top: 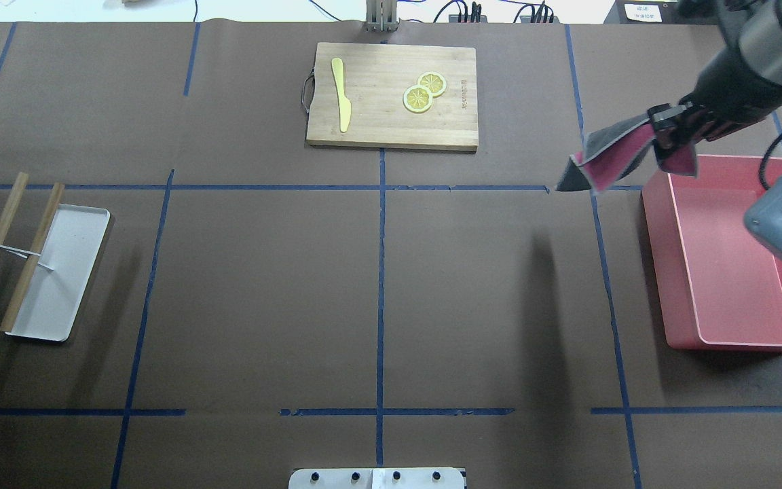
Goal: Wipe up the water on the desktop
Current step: 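Carry the towel to the pink bin and drop it in with the right gripper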
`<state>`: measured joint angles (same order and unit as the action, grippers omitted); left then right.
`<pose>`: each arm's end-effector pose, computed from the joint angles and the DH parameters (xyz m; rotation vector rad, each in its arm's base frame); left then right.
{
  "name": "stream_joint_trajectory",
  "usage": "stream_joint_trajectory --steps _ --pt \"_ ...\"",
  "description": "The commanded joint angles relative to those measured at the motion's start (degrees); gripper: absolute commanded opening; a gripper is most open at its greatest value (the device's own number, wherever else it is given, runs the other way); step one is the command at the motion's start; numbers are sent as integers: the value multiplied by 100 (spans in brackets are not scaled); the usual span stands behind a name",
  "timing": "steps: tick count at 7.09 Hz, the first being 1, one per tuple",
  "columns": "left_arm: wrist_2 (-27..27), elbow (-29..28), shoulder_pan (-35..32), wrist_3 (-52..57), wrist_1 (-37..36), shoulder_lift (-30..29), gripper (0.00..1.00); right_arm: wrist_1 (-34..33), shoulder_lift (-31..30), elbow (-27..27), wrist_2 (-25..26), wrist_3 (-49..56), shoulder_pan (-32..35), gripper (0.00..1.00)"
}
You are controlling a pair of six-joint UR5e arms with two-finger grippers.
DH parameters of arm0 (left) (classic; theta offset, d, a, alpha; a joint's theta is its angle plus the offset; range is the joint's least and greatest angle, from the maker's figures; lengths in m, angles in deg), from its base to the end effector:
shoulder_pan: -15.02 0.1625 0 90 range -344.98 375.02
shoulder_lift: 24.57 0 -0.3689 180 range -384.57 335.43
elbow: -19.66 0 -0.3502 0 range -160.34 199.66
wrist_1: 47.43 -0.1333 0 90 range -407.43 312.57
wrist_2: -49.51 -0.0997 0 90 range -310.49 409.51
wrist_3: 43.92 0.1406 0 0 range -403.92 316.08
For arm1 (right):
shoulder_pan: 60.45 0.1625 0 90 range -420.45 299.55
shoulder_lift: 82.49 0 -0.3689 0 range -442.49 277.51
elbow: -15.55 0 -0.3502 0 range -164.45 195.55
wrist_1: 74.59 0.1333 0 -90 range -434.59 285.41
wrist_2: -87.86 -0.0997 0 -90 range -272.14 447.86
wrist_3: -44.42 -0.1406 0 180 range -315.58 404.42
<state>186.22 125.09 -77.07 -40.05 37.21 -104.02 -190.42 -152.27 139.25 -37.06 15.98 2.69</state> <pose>-0.0448 -0.3789 0.5926 0.0345 0.8146 0.0259 -0.1679 -0.4485 0.2804 0.1435 -0.7490 -0.1231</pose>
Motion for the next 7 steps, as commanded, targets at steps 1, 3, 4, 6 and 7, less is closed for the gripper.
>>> stream_joint_trajectory --steps 1,3,4,6,7 --pt "31 13 -2 0 9 27 100 -167 -910 57 -277 1886 889 0" --pt "49 22 -2 -9 9 27 100 -132 -1676 57 -726 2675 1506 0" --pt "49 22 -2 -9 9 27 100 -132 -1714 31 -710 2651 1508 0" --pt "40 57 -2 -26 9 18 100 -132 -1767 -5 -683 2651 1508 0" --pt "40 57 -2 -26 9 18 100 -132 -1802 -13 -675 2659 1552 4"
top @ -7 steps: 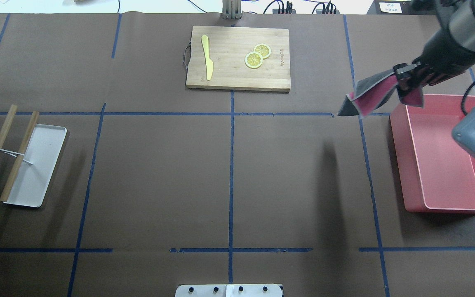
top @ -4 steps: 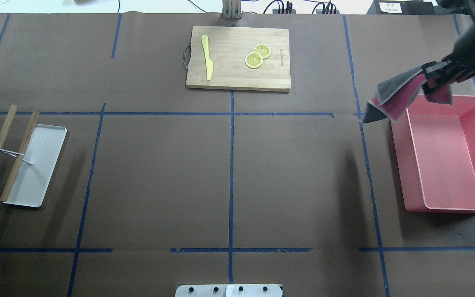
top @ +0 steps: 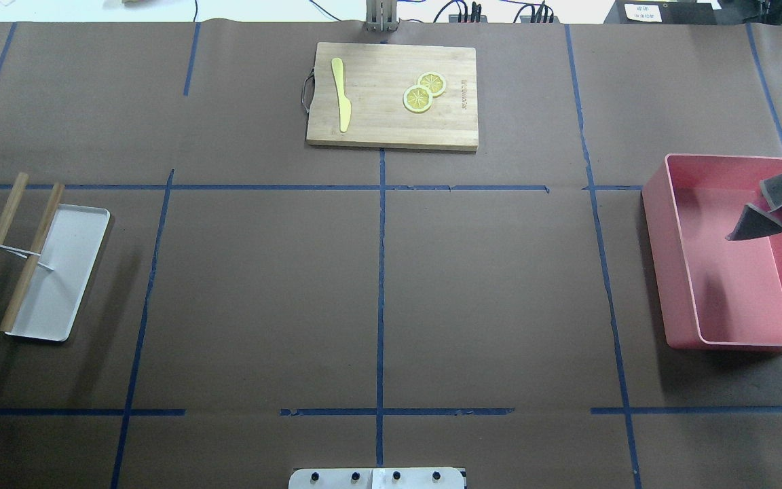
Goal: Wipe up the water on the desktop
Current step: 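Carry the towel to the pink bin and drop it in with the right gripper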
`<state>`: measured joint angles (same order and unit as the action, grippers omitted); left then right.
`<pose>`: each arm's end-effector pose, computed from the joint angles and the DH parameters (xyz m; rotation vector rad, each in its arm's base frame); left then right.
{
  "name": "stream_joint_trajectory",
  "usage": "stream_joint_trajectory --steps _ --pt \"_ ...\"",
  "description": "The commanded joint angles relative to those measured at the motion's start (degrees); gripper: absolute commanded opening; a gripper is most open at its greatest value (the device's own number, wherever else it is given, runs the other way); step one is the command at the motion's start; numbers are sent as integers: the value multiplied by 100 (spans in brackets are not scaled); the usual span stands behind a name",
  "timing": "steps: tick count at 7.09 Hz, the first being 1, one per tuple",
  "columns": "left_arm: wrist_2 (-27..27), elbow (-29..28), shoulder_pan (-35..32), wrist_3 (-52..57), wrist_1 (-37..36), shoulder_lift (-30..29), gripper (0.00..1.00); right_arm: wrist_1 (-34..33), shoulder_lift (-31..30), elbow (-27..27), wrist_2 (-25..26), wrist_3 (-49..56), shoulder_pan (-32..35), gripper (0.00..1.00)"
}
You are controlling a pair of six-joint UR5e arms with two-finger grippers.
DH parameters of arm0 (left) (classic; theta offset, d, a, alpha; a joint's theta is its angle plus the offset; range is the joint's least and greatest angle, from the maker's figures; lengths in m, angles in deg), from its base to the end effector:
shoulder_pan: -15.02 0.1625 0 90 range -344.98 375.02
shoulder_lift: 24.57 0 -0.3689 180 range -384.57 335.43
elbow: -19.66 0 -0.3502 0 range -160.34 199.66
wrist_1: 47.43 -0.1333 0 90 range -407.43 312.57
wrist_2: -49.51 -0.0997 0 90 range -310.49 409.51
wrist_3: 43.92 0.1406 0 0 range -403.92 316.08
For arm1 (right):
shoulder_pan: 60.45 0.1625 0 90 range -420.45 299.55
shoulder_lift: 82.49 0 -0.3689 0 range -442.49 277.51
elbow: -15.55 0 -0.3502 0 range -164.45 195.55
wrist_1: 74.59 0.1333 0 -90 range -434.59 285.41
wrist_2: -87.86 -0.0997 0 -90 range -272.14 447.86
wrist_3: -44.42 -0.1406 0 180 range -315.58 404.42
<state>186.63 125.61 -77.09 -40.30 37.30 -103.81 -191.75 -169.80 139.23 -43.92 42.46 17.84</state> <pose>-0.0442 -0.3781 0.5890 0.0398 0.8215 0.0243 -0.0453 -0.4139 0.4109 0.0660 -0.7422 -0.2208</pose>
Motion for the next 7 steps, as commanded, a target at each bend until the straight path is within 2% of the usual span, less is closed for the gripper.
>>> stream_joint_trajectory --steps 1,2,4,6,7 --pt "-1 5 0 15 0 -4 100 -8 -66 -20 38 20 80 61" --pt "8 5 0 15 0 -4 100 0 -258 -20 21 116 185 100" --pt "25 5 0 16 -9 -12 100 0 -408 -81 29 439 352 100" --pt "8 22 0 42 0 -65 100 18 -785 -466 3 1412 817 100" --pt "25 144 9 42 -9 -74 100 270 -970 -625 -6 1540 984 100"
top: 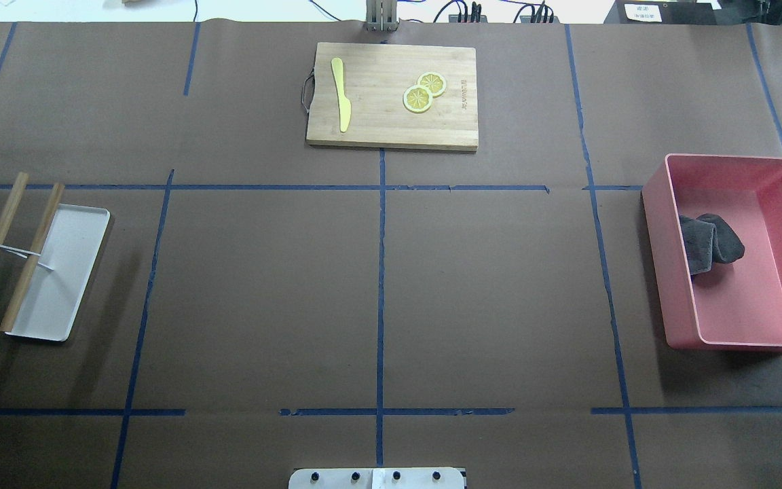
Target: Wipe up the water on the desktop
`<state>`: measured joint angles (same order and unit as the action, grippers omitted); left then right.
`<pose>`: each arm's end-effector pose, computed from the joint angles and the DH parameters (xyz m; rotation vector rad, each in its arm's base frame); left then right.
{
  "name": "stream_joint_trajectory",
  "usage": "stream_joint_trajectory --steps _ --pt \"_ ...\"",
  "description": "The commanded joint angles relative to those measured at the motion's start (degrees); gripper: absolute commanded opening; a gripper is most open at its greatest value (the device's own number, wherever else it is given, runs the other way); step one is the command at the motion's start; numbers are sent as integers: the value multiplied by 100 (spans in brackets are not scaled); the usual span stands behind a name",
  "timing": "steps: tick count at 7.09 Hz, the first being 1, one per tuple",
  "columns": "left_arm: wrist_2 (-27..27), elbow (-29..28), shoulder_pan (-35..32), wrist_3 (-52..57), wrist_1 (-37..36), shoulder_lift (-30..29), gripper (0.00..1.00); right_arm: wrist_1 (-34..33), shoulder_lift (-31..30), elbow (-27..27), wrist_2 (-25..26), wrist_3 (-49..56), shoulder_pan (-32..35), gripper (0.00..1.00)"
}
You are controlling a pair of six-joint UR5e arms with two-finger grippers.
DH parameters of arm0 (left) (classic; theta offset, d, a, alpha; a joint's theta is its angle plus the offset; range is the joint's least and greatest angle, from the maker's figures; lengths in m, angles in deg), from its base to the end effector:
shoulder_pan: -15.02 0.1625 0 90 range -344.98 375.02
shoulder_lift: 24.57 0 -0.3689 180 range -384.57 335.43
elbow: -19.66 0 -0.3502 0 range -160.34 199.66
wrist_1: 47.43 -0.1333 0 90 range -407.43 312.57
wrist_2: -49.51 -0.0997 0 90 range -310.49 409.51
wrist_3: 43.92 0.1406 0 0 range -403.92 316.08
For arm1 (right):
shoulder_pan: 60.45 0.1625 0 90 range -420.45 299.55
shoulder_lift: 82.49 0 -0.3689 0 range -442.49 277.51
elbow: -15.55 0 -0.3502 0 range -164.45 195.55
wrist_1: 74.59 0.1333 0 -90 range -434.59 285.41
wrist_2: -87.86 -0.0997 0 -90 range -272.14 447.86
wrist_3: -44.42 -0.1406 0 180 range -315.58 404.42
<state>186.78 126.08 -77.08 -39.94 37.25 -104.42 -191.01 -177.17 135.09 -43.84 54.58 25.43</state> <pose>-0.0441 -0.3830 0.5811 0.0594 0.8231 0.0378 0.0120 -0.3863 0.4906 0.0124 -0.7298 -0.2282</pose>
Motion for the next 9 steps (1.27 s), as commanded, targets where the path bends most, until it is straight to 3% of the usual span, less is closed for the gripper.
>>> stream_joint_trajectory --steps 1,2,3,9 --pt "-69 142 7 -89 -56 31 100 1077 -713 -439 -14 294 314 100" --pt "-61 151 -1 -55 -57 57 100 1956 -1013 -780 -22 154 315 100" --pt "-61 134 7 -46 -48 267 100 2096 -1095 -888 -5 -160 315 100" --pt "-87 55 7 -37 -57 436 100 2141 -1122 -898 -22 -621 297 100"
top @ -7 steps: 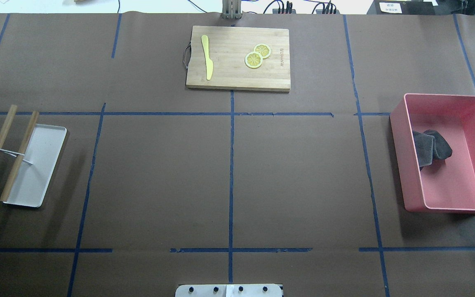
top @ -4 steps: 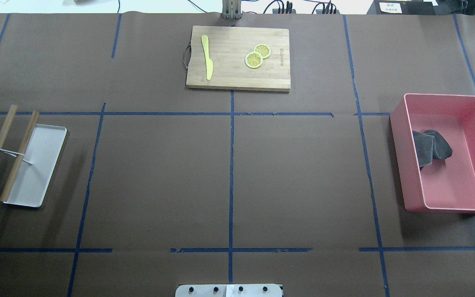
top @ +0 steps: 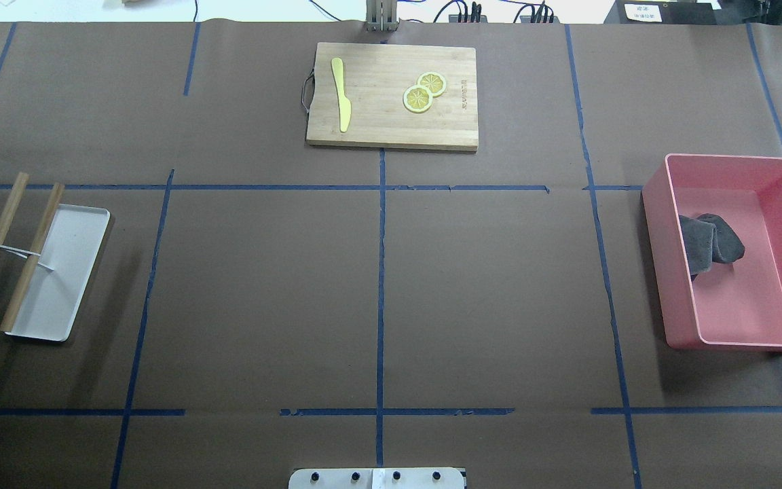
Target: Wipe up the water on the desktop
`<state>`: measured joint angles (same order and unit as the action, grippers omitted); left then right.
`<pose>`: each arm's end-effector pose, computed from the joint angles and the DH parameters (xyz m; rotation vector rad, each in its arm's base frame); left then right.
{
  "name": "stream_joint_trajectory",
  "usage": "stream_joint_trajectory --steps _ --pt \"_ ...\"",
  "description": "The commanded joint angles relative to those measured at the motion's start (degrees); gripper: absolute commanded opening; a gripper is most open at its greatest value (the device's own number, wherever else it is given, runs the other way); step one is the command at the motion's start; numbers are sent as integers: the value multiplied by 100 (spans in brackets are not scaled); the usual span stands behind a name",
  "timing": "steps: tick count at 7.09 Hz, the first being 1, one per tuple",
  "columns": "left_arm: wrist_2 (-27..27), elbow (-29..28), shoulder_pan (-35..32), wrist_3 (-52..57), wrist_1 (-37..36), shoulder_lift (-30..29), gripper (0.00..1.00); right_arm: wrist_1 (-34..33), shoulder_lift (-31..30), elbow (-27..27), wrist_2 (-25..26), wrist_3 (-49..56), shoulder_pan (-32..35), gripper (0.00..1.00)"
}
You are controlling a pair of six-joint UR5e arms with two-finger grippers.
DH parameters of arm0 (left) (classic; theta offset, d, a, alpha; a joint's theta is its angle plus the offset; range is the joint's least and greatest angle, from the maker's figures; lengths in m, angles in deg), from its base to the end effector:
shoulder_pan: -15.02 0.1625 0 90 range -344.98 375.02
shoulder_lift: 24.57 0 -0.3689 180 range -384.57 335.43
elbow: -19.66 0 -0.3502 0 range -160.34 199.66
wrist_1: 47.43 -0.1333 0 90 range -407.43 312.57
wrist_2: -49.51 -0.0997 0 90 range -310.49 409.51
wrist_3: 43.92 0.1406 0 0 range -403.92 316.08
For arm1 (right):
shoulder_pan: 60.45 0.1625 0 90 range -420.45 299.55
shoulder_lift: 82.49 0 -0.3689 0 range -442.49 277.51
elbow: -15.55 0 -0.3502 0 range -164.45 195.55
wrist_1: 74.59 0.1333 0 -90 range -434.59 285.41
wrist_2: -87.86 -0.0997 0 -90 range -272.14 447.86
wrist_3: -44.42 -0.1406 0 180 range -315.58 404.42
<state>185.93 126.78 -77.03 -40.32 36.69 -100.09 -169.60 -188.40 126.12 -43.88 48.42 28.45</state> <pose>-0.0440 -0.3503 0.6060 -0.0134 0.8116 0.0026 0.0330 -0.3477 0.5943 0.0126 -0.7286 -0.0828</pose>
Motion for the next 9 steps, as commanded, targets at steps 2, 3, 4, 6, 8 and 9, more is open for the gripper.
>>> stream_joint_trajectory --steps 2,3,4,6,8,9 --pt "-1 -15 3 -9 -1 3 100 10 1 -1 -18 -4 -5 100" --pt "-1 -15 3 -9 -1 3 100 10 1 -1 -18 -4 -5 100" --pt "-1 -15 3 -9 -1 3 100 10 1 -1 -18 5 -5 100" --pt "-1 -15 12 0 -1 3 100 10 1 -1 -18 5 -5 100" --pt "-202 -6 12 0 -1 3 100 10 1 -1 -18 5 -5 100" --pt "-203 -15 12 0 8 3 100 10 1 -1 -18 5 -5 100"
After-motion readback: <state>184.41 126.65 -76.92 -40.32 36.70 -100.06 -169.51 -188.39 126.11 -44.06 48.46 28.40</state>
